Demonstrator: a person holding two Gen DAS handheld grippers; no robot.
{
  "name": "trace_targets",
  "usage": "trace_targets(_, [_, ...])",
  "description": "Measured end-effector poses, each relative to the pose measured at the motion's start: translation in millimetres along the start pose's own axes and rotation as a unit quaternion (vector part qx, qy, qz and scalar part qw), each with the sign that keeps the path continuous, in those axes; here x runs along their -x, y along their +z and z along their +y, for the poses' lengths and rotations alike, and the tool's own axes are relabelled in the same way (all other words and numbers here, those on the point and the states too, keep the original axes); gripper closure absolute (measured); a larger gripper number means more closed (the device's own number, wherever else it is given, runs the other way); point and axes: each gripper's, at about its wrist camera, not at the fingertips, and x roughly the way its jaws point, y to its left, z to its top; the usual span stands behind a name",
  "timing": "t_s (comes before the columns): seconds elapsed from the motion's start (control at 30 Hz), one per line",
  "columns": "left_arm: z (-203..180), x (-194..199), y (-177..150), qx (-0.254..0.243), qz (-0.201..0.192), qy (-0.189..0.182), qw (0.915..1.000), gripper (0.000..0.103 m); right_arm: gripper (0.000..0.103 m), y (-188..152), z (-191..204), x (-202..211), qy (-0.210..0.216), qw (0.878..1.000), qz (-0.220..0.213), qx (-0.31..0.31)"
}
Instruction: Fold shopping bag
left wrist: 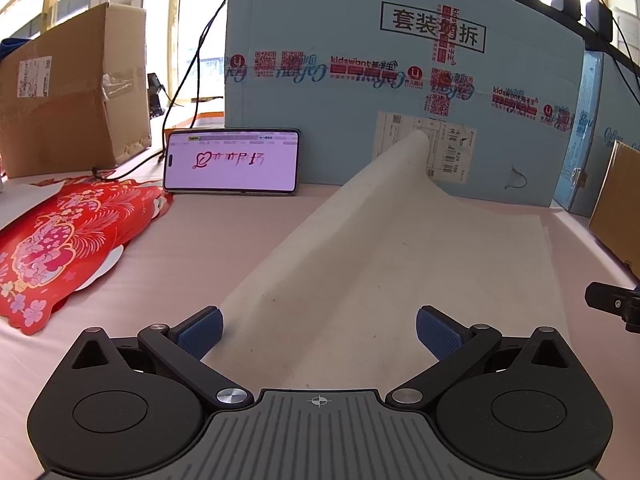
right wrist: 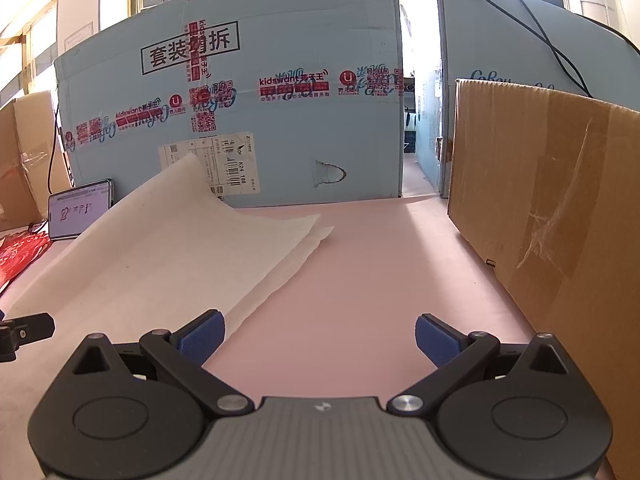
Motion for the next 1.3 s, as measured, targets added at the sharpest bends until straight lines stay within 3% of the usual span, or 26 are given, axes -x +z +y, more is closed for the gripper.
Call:
trace_targets(0.23, [1.4, 5.8, 0.7, 0.002, -0.023, -0.027, 0.9994, 0.0, 0.0, 1.0, -2.5, -0.8, 0.049, 0.999, 0.011, -0.013])
trace_targets(0.37, [1.2, 15.9, 0.8, -0.002, -0.064, -0.074, 0.9952, 0.0, 0.0, 0.4, 4.2, -4.7, 0.08, 0.996, 0.029, 0.002])
trace_targets(0.57, [5.9, 29.0, 0.5, 0.007, -0.11, -0.1, 0.9889, 0.0, 0.0, -3.4, 4.8, -2.5, 0.12, 0.991, 0.052, -0.009])
trace_targets(0.77, [-8.0, 55.4, -1.2, -0.081, -0.145, -0.101, 0.9809, 0.0, 0.0, -7.9, 22.2, 38.6, 0.108, 0.993, 0.051, 0.025])
trace_targets(1.0, [-13.5, 81.9, -14.9, -0.221, -0.14, -0.109, 0.959, 0.0, 0.0, -15.8, 59.3, 60.1, 0.092, 0.982, 0.091, 0.14])
trace_targets(1.2, [-3.8, 91.3, -42.4, -0.309, -0.086, -0.149, 0.9356, 0.0, 0.0, -17.8, 74.4, 62.1, 0.003, 0.973, 0.07, 0.221])
trace_targets(1.3, [-8.8, 95.5, -56.3, -0.356, -0.075, -0.167, 0.9166, 0.0, 0.0, -17.3, 78.4, 61.4, -0.036, 0.966, 0.061, 0.25])
